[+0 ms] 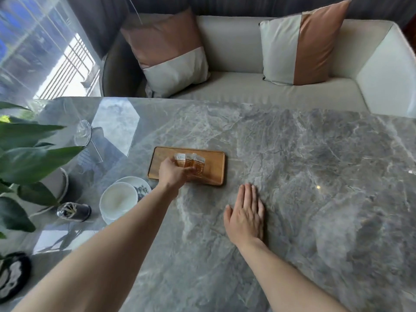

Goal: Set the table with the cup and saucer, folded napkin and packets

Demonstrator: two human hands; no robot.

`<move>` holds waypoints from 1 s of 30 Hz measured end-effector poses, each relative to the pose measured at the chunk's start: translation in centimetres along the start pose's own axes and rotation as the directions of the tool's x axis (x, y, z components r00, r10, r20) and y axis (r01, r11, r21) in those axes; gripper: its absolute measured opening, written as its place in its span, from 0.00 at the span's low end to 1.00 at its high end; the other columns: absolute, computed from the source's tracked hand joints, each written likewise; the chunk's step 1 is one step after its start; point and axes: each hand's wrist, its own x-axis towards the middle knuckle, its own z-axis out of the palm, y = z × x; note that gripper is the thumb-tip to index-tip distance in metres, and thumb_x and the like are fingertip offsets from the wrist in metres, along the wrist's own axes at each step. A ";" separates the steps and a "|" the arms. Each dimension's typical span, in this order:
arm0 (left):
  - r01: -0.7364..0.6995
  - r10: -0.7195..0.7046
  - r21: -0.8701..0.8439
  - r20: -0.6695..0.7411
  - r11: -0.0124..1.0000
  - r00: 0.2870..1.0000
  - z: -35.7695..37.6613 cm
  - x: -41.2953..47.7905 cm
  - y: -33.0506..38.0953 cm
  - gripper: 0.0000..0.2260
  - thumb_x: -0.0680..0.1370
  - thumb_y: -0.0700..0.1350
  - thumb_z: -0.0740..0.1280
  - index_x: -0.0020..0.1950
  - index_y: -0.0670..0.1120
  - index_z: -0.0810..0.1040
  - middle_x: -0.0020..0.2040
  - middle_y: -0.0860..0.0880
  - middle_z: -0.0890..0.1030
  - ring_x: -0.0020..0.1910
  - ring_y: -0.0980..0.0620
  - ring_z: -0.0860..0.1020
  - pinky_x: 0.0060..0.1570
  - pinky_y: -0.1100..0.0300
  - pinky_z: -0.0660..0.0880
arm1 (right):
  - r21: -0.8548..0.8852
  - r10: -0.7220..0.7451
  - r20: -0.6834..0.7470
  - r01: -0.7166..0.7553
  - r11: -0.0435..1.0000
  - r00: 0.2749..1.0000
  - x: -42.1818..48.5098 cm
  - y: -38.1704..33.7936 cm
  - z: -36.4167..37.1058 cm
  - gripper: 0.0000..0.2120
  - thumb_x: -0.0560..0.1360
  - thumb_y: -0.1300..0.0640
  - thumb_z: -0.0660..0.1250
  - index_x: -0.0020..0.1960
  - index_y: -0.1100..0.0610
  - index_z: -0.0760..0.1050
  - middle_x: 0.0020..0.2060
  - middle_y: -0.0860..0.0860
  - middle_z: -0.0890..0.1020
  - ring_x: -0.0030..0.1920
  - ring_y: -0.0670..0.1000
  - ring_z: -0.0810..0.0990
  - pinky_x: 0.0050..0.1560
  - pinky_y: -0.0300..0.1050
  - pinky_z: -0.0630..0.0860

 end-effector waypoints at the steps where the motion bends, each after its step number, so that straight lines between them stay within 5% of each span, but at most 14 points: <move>1: -0.019 0.019 0.056 -0.009 0.998 1.000 0.0 0.7 0.3 0.15 0.65 0.34 0.82 0.48 0.41 0.82 0.43 0.43 0.88 0.44 0.42 0.87 0.46 0.46 0.83 | -0.012 -0.005 -0.010 0.005 1.000 1.000 0.0 0.1 0.2 0.36 0.76 0.43 0.55 0.79 0.61 0.55 0.79 0.57 0.57 0.80 0.55 0.52 0.74 0.55 0.55; 8: -0.096 0.152 0.420 -0.102 0.903 0.983 0.1 2.6 0.4 0.19 0.65 0.43 0.83 0.50 0.46 0.78 0.44 0.49 0.84 0.45 0.47 0.83 0.45 0.50 0.81 | -0.039 -0.003 -0.023 0.002 0.999 1.000 0.1 0.0 0.4 0.36 0.77 0.42 0.53 0.79 0.61 0.54 0.79 0.57 0.56 0.80 0.55 0.51 0.75 0.55 0.55; 13: -0.100 0.177 0.464 -0.125 0.880 0.976 -0.2 2.6 -0.7 0.37 0.67 0.46 0.82 0.72 0.43 0.72 0.59 0.44 0.83 0.57 0.45 0.81 0.60 0.53 0.77 | -0.034 0.010 -0.023 -0.010 0.999 1.000 0.1 -0.1 0.3 0.37 0.76 0.43 0.55 0.79 0.61 0.55 0.79 0.57 0.57 0.80 0.55 0.51 0.75 0.56 0.57; 17: -0.119 0.215 0.506 -0.137 0.854 0.967 -0.5 2.6 -1.1 0.32 0.67 0.48 0.82 0.67 0.43 0.74 0.57 0.43 0.81 0.57 0.44 0.80 0.59 0.52 0.77 | -0.046 0.009 -0.016 -0.010 0.999 1.000 0.1 -0.2 0.1 0.37 0.76 0.42 0.55 0.79 0.61 0.55 0.80 0.57 0.56 0.80 0.55 0.51 0.76 0.56 0.57; 22: -0.069 0.217 0.599 -0.180 0.798 0.959 -1.2 2.2 -1.4 0.43 0.69 0.57 0.80 0.77 0.43 0.65 0.69 0.38 0.71 0.71 0.38 0.69 0.72 0.45 0.66 | -0.050 0.006 -0.033 -0.007 0.999 0.999 0.0 -0.1 0.1 0.36 0.76 0.42 0.54 0.79 0.60 0.56 0.79 0.56 0.57 0.80 0.54 0.51 0.76 0.55 0.57; 30: -0.236 0.373 0.659 -0.073 0.714 0.925 -1.9 -2.2 -3.4 0.35 0.74 0.56 0.72 0.75 0.41 0.66 0.67 0.37 0.69 0.68 0.37 0.67 0.69 0.45 0.65 | -0.050 0.034 0.005 -0.034 0.998 0.999 0.2 -0.3 0.1 0.36 0.76 0.41 0.54 0.79 0.58 0.56 0.80 0.54 0.56 0.80 0.53 0.50 0.77 0.54 0.54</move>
